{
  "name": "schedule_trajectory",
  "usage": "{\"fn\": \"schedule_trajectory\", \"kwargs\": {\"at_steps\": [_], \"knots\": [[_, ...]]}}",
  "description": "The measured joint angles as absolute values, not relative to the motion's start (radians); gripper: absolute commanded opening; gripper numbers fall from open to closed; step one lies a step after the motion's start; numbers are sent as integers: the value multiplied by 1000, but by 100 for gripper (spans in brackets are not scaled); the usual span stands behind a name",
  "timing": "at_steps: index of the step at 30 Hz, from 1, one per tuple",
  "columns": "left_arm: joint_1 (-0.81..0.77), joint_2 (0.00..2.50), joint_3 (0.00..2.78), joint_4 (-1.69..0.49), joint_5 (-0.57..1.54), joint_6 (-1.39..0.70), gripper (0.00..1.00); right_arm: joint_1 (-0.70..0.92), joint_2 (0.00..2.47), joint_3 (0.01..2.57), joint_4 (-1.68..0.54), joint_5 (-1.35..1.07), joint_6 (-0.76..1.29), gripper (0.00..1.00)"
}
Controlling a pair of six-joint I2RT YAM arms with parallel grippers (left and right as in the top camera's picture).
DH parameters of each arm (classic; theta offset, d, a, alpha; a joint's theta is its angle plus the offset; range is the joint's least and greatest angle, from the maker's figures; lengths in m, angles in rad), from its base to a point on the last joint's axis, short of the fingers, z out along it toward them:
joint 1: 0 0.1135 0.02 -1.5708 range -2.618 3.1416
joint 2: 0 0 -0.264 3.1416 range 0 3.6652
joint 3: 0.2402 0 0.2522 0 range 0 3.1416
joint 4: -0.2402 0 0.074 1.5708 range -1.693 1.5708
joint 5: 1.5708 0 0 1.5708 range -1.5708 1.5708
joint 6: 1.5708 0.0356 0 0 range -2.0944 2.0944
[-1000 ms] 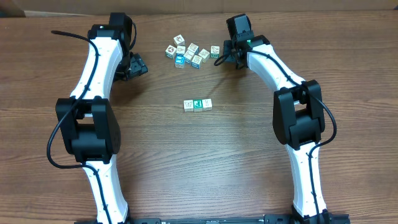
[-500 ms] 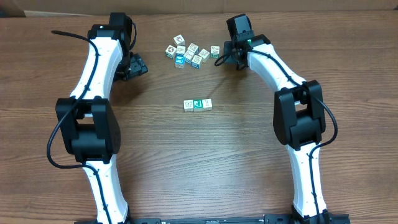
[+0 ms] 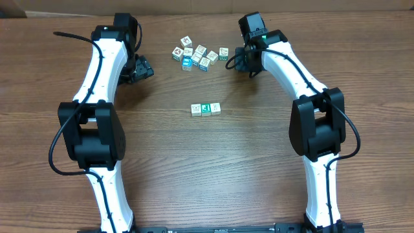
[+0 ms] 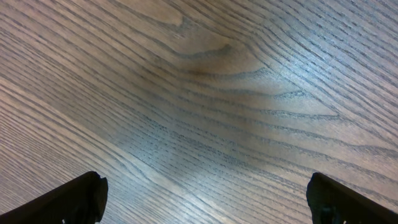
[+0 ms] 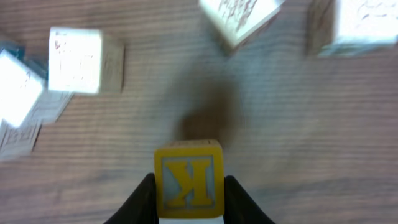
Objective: Form a horizontal line
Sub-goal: 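Grasp the yellow K block with the right gripper and lift it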
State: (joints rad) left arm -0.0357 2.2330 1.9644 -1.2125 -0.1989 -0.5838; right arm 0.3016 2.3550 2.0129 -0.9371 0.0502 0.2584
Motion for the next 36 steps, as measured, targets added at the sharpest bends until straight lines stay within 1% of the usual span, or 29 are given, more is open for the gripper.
{"fn": "schedule_trajectory", "kwargs": {"at_steps": [7, 11, 26, 36], "knots": [[-36, 2233, 1964, -1213, -199, -584, 100, 303, 2354, 2012, -1150, -28, 267, 24], [-36, 2233, 1964, -1213, -199, -584, 100, 307, 2354, 2012, -1205, -41, 306, 24], [-36, 2233, 1964, -1213, -199, -584, 100, 415, 2354, 2012, -1250, -48, 341, 25], [-36, 2233, 1964, -1213, -199, -584, 100, 419, 2354, 2012, -1296, -48, 340, 26]]}}
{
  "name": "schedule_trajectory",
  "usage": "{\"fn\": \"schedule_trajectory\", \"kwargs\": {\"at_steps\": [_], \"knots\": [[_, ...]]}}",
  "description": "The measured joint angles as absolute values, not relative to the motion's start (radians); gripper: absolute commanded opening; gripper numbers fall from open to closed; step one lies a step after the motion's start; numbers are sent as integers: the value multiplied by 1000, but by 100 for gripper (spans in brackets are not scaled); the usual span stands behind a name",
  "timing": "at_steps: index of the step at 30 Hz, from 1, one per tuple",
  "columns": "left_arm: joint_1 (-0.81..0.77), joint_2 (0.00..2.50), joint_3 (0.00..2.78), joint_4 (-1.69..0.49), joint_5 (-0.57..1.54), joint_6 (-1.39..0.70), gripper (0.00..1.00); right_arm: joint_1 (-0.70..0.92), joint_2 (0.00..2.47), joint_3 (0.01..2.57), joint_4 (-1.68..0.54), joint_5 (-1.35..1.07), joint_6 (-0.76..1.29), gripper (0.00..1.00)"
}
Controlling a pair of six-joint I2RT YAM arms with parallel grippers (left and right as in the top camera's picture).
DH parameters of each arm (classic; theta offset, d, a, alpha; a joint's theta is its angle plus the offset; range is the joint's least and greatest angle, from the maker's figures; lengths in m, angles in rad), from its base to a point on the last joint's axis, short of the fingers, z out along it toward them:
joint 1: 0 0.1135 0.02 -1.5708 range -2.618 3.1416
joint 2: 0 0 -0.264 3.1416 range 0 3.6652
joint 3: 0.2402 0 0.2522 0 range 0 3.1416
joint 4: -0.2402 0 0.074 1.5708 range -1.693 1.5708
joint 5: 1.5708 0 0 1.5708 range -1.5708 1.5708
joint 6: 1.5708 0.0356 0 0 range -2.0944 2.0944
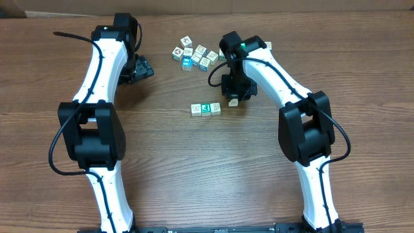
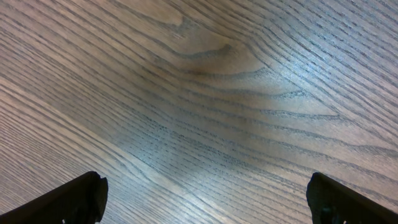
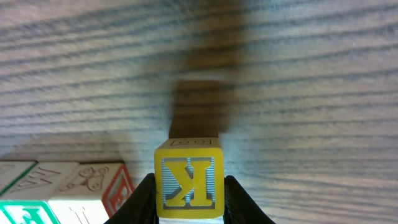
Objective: Form a horizontal line
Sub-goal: 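Grasp the yellow K block with the right gripper and lift it, then carry the yellow K block right and lower it beside the row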
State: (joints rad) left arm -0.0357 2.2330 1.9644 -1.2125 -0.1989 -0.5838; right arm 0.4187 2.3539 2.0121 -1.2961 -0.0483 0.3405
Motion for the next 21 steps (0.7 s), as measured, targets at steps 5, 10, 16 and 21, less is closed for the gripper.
{"fn": "schedule_trajectory", "kwargs": {"at_steps": [5, 10, 16, 21], "knots": [[-36, 2233, 1964, -1213, -199, -584, 100, 419, 2354, 2012, -1303, -49, 344, 35], [-36, 2233, 1964, -1213, -199, -584, 100, 419, 2354, 2012, -1303, -49, 347, 53], [-36, 2233, 1964, -1213, -199, -584, 100, 419, 2354, 2012, -1295, -39, 344, 61], [-36, 2233, 1964, -1213, -199, -584, 100, 419, 2354, 2012, -1235, -17, 344, 63]]}}
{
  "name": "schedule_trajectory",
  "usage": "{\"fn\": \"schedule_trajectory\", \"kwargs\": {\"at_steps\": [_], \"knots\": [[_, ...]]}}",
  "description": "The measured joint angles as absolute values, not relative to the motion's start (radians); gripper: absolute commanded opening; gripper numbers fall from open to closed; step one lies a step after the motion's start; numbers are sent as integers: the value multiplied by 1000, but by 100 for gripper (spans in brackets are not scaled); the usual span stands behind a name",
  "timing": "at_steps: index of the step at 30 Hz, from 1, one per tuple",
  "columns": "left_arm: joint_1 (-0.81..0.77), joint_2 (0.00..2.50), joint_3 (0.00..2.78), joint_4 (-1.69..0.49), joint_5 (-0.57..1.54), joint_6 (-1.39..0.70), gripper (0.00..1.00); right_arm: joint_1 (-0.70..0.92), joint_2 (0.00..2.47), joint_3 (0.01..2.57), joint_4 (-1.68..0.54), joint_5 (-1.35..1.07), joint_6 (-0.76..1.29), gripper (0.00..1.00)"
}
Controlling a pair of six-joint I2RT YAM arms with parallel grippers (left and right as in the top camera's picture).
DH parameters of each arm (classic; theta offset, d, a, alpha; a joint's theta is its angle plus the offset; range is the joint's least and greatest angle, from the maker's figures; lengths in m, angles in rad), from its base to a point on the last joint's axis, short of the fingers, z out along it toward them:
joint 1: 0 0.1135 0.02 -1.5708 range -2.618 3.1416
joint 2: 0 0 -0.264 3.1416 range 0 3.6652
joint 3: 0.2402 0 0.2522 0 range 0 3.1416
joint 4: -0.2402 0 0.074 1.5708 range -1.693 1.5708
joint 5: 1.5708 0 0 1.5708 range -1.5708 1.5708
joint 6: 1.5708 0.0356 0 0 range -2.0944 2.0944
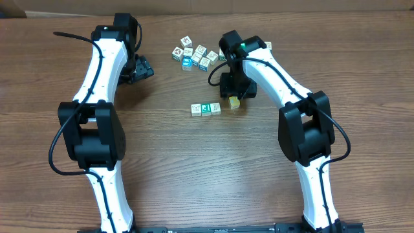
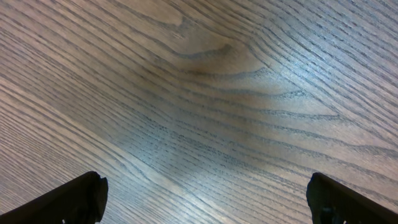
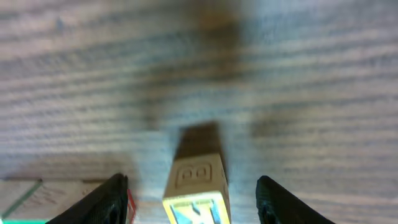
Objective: Form a horizontal line
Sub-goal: 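Carry the yellow K block right and lower it beside the row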
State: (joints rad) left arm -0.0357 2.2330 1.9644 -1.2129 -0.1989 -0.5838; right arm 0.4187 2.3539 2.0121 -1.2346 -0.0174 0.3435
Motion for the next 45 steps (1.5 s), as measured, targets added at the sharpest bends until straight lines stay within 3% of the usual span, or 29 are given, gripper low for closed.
{"fn": "schedule_trajectory", "kwargs": {"at_steps": [12, 15, 24, 45], "knots": [[-36, 2233, 1964, -1213, -199, -584, 100, 414, 2354, 2012, -1136, 99, 344, 61], [-36, 2233, 1964, -1213, -199, -584, 100, 398, 2354, 2012, -1145, 113, 344, 55], [-36, 2233, 1964, -1213, -199, -584, 100, 325, 2354, 2012, -1227, 129, 345, 14], [-36, 2233, 1964, -1213, -199, -584, 100, 318, 2354, 2012, -1316, -41, 268, 13]]}}
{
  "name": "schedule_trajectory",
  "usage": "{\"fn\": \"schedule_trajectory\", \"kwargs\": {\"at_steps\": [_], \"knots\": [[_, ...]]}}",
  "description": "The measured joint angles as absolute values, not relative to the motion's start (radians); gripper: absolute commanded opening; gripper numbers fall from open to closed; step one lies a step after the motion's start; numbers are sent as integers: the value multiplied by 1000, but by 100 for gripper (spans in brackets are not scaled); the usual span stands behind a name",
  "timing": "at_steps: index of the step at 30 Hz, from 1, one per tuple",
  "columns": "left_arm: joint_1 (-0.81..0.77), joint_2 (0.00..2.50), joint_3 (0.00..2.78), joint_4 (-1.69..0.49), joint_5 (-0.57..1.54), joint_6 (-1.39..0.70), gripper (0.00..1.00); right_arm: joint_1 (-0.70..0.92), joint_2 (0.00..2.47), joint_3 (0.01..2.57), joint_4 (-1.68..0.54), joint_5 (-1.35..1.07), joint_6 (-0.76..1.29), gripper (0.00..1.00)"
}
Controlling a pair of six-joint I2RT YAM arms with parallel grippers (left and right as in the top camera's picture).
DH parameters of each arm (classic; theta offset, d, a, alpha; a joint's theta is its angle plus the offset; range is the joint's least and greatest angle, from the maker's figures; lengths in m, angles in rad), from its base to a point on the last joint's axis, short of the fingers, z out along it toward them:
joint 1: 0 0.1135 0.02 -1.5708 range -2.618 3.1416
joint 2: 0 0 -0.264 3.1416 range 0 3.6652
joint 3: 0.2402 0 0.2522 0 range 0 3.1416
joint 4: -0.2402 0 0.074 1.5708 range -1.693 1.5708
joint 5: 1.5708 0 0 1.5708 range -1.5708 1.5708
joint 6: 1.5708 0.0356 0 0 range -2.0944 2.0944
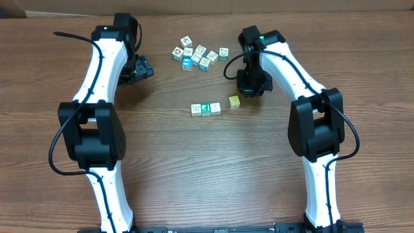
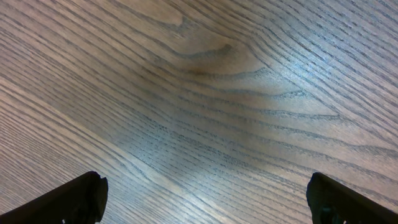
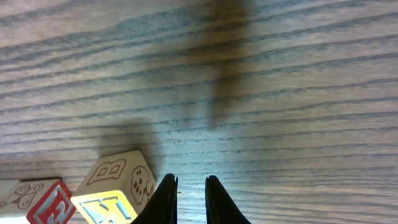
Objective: Form a horizontal line
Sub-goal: 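Carry the yellow K block right and lower it beside the row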
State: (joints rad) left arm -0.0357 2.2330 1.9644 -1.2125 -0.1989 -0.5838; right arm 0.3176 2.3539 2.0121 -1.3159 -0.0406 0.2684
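Three white blocks stand in a row [image 1: 206,109] at mid-table. A yellow K block [image 1: 234,101] rests on the wood just right of the row, a small gap away, slightly farther back and turned askew. In the right wrist view the K block [image 3: 115,186] sits at lower left beside the row's end block [image 3: 37,199]. My right gripper [image 1: 249,87] hovers to the right of the K block, its fingers [image 3: 166,199] almost together and holding nothing. My left gripper [image 1: 139,70] is open at the far left over bare wood, with one fingertip [image 2: 74,196] low at each side of its view.
A loose pile of several letter blocks [image 1: 197,54] lies at the back of the table, between the two arms. The right arm's links run down the right side, the left arm's down the left.
My right gripper was open just above the yellow block, which stood on the table. It has moved right and back, away from the block, and its fingers have come together. The left arm is unchanged.
My right gripper held the yellow K block near the back pile. Then it carried it just right of the three-block row. Then it was open with the block set down there. Now it is shut and off to the block's right. The left arm never moved.
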Motion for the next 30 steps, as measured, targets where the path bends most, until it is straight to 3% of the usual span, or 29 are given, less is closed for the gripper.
{"fn": "schedule_trajectory", "kwargs": {"at_steps": [30], "knots": [[-36, 2233, 1964, -1213, -199, -584, 100, 377, 2354, 2012, -1338, -71, 264, 13]]}}
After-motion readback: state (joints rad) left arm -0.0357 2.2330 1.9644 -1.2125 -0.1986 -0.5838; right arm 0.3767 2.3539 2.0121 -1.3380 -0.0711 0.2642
